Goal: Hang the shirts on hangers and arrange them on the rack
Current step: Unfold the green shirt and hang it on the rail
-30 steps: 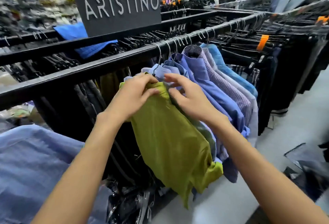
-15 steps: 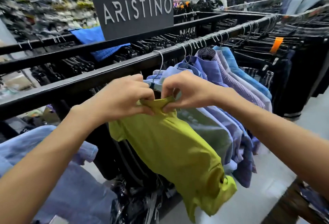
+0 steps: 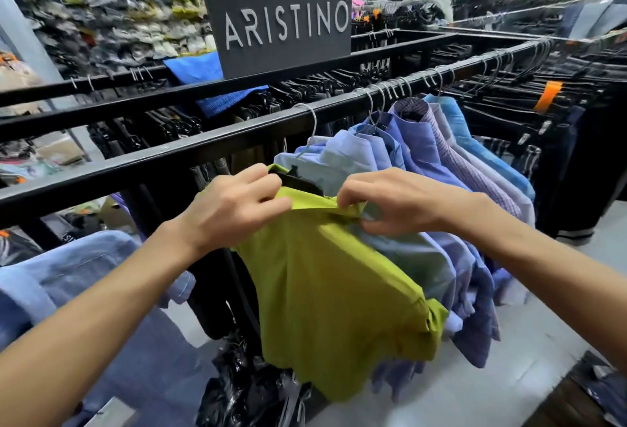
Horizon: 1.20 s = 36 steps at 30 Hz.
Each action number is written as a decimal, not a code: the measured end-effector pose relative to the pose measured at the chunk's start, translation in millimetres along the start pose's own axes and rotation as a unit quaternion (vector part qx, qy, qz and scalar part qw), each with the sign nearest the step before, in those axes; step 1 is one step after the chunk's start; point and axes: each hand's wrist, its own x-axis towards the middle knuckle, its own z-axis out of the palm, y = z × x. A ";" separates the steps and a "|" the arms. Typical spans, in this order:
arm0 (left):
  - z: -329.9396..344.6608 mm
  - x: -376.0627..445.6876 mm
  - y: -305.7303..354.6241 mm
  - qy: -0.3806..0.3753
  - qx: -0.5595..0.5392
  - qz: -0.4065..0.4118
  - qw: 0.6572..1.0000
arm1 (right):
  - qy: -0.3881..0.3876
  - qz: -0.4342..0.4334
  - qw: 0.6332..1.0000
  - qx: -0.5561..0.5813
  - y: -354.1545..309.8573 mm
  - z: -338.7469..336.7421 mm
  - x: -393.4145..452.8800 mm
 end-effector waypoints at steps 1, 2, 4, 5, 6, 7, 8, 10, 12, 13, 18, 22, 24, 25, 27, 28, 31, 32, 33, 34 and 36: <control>0.6 -2.2 -0.1 0.014 0.008 -0.011 1.000 | 0.025 -0.011 0.999 -0.021 0.4 0.6 0.3; 2.6 -5.1 1.3 0.029 0.013 -0.023 0.999 | 0.064 -0.026 0.997 -0.047 -0.2 2.9 -0.3; 5.9 -9.1 7.5 0.056 0.006 -0.049 0.997 | 0.170 -0.043 0.981 -0.078 -2.4 13.2 -2.8; 7.6 -10.3 10.1 0.060 -0.007 -0.062 0.996 | 0.223 -0.045 0.970 -0.081 -3.9 20.0 -2.8; 8.6 -11.0 11.7 0.059 -0.027 -0.079 0.995 | 0.265 -0.048 0.960 -0.081 -5.6 25.9 -1.9; 8.1 -10.5 12.2 0.047 -0.062 -0.108 0.991 | 0.297 -0.052 0.950 -0.083 -6.7 30.3 -0.3; 6.8 -9.0 12.5 0.027 -0.115 -0.152 0.981 | 0.318 -0.053 0.942 -0.088 -8.2 32.6 1.4; -2.5 -1.2 14.8 -0.048 -0.265 -0.244 0.932 | 0.342 -0.056 0.933 -0.095 -11.6 31.7 8.6; -6.9 7.7 17.1 -0.127 -0.398 -0.299 0.858 | 0.349 -0.050 0.932 -0.086 -18.1 28.4 19.3; -6.8 11.0 16.6 -0.151 -0.428 -0.310 0.835 | 0.347 -0.043 0.934 -0.070 -20.7 27.9 23.9; -7.5 4.0 -0.4 -0.115 -0.383 -0.272 0.876 | 0.201 -0.016 0.978 -0.052 -20.5 29.1 25.4; -4.7 -9.8 -20.1 -0.144 -0.325 -0.249 0.901 | 0.020 0.023 0.999 0.020 -25.0 27.9 19.5; -0.2 -13.9 -21.6 -0.158 -0.355 -0.232 0.892 | -0.042 0.080 0.981 0.173 -28.7 24.6 18.1; 3.1 -15.7 -19.9 -0.165 -0.377 -0.209 0.887 | -0.043 0.117 0.961 0.248 -31.1 23.4 18.7; 10.3 -16.7 -13.1 -0.161 -0.402 -0.150 0.889 | -0.010 0.189 0.907 0.375 -36.9 23.7 21.0; 13.5 -17.4 -10.3 -0.147 -0.409 -0.129 0.891 | -0.012 0.215 0.883 0.417 -40.0 25.4 23.4; 18.8 -19.2 -11.0 -0.131 -0.405 -0.095 0.900 | -0.078 0.208 0.914 0.339 -44.0 34.8 31.6; 20.3 -20.6 -13.6 -0.133 -0.395 -0.091 0.905 | -0.096 0.205 0.925 0.305 -43.5 36.9 32.5; 21.3 -22.5 -16.9 -0.136 -0.386 -0.089 0.908 | -0.101 0.211 0.927 0.294 -40.7 37.2 32.3; 20.9 -24.4 -20.1 -0.138 -0.380 -0.087 0.910 | -0.100 0.224 0.924 0.292 -37.0 36.0 31.2; 19.0 -28.7 -25.7 -0.143 -0.388 -0.096 0.905 | -0.116 0.240 0.922 0.282 -29.4 32.6 29.3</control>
